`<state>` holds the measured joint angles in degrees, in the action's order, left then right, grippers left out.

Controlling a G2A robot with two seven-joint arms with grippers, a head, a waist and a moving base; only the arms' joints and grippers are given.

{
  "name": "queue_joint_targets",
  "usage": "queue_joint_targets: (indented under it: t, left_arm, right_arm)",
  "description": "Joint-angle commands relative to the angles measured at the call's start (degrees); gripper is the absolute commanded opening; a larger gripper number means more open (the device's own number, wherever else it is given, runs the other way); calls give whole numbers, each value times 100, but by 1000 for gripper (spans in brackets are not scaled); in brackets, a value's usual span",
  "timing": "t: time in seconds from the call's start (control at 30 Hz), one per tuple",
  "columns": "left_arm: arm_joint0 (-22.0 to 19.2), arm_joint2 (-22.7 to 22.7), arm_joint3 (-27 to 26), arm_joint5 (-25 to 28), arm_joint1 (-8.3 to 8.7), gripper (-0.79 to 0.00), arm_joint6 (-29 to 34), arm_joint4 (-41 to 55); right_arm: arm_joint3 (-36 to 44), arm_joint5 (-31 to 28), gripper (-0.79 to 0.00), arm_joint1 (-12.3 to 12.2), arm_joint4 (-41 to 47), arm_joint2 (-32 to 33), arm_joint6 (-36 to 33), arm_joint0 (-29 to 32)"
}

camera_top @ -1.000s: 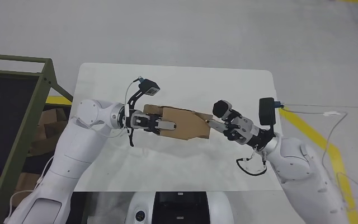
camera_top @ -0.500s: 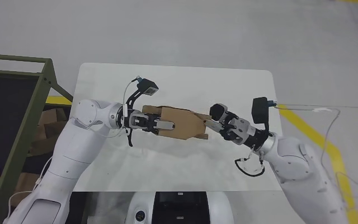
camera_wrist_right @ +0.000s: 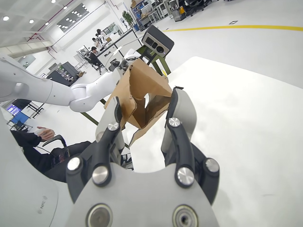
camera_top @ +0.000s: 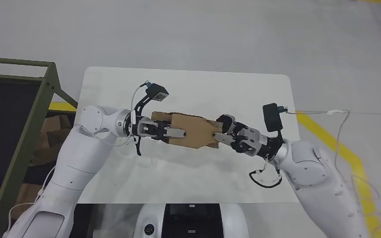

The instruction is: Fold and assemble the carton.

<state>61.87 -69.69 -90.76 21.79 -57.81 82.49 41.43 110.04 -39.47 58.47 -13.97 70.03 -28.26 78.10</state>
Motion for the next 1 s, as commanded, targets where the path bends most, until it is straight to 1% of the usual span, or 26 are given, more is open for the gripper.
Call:
queue_joint_targets:
  t: [0.0,0.23,0.33,0.7,0.97]
  left_arm:
    - [-13,14,3,0,0,-785,0,-5]
    - [-38,35,26,6,2,-785,-6,6]
    - [-42,27,28,5,6,-785,-5,19]
    - [-20,-27,-46,3,27,-785,-3,61]
    - [-20,-18,-46,10,32,-785,-10,62]
  right_arm:
    - [-54,-78,-428,9,120,-84,-82,-91]
    - [-206,-156,-468,35,326,-264,-219,-314]
    - [-245,-157,-462,42,344,-298,-234,-358]
    - [-337,-195,-480,40,388,-314,-268,-332]
    - [-416,-225,-505,63,487,-459,-350,-455]
